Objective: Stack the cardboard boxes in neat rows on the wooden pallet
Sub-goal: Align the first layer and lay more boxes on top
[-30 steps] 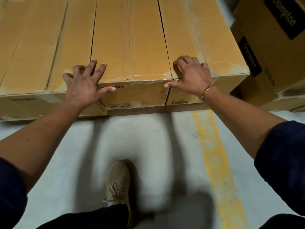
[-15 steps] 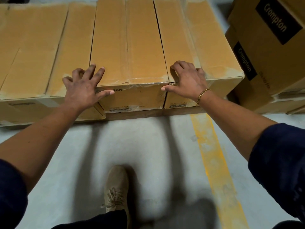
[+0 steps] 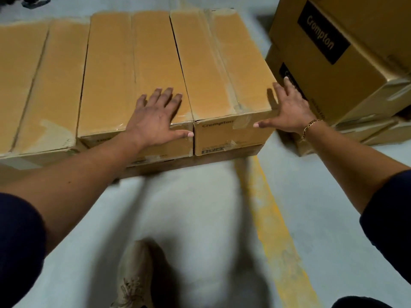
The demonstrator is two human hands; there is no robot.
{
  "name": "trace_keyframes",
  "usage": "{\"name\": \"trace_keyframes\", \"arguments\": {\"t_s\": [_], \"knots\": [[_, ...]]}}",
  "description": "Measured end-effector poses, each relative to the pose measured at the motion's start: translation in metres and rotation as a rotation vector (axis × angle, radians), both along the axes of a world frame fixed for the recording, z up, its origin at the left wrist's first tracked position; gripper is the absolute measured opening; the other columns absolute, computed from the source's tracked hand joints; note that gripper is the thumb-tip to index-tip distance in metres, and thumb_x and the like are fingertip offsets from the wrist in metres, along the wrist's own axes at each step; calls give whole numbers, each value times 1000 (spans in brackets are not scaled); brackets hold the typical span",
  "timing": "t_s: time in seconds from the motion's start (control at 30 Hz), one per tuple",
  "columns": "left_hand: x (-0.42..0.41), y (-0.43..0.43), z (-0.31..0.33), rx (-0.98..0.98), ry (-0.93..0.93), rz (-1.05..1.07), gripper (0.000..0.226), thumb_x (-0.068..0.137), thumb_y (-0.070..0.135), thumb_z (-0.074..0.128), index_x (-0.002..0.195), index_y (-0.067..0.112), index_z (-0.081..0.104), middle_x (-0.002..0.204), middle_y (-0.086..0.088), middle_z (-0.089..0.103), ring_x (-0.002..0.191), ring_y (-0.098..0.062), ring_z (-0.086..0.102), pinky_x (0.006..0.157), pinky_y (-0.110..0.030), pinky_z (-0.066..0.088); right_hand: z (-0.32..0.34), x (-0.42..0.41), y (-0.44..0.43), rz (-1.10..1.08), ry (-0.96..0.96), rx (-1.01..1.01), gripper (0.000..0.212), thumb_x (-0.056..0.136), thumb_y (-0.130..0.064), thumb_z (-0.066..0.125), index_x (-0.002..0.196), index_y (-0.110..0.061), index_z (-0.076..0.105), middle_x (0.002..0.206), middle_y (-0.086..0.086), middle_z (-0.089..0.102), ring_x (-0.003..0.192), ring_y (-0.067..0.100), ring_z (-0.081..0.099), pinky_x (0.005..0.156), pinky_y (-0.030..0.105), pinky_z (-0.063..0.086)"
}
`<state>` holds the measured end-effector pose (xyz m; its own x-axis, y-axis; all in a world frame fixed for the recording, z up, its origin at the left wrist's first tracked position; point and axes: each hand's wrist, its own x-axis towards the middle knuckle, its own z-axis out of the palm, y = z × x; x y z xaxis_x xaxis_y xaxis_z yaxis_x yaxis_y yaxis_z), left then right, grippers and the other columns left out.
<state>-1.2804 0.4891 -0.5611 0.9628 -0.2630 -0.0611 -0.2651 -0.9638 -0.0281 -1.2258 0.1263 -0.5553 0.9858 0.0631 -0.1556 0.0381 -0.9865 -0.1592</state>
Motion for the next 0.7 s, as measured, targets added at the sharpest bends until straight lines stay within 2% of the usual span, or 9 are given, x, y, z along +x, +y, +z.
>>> {"name": "trace_keyframes", "arguments": {"t_s": [0.1, 0.2, 0.37, 0.7], "knots": [[14, -28, -7, -27, 25, 20, 116, 78, 95, 30, 165, 24, 0, 173, -9, 0, 159, -32, 3, 126, -57, 10, -12, 5, -13, -50, 80, 196, 139, 63, -61, 88, 163, -21, 0, 171, 6, 2, 155, 28, 13, 123, 43, 19], [18, -37, -17, 24, 24, 57, 115, 78, 96, 21, 165, 23, -1, 173, -9, -1, 159, -31, 2, 126, -58, 11, -21, 11, -17, -61, 54, 301, 137, 65, -59, 88, 163, -19, 0, 168, 6, 17, 152, 26, 22, 123, 40, 25], [17, -35, -24, 51, -42, 44, 111, 80, 95, 9, 164, 23, 3, 173, -10, 5, 158, -32, 8, 124, -58, 18, -30, 11, -15, -71, 19, 320, 131, 70, -58, 85, 163, -22, 0, 165, 6, 24, 149, 28, 29, 119, 44, 34], [20, -36, -28, 39, -75, 52, 107, 83, 95, 13, 164, 25, 9, 172, -9, 11, 157, -33, 15, 120, -58, 23, -27, 11, -16, -44, 16, 305, 130, 73, -62, 82, 163, -21, -1, 162, 6, 26, 147, 28, 32, 116, 42, 37]]}}
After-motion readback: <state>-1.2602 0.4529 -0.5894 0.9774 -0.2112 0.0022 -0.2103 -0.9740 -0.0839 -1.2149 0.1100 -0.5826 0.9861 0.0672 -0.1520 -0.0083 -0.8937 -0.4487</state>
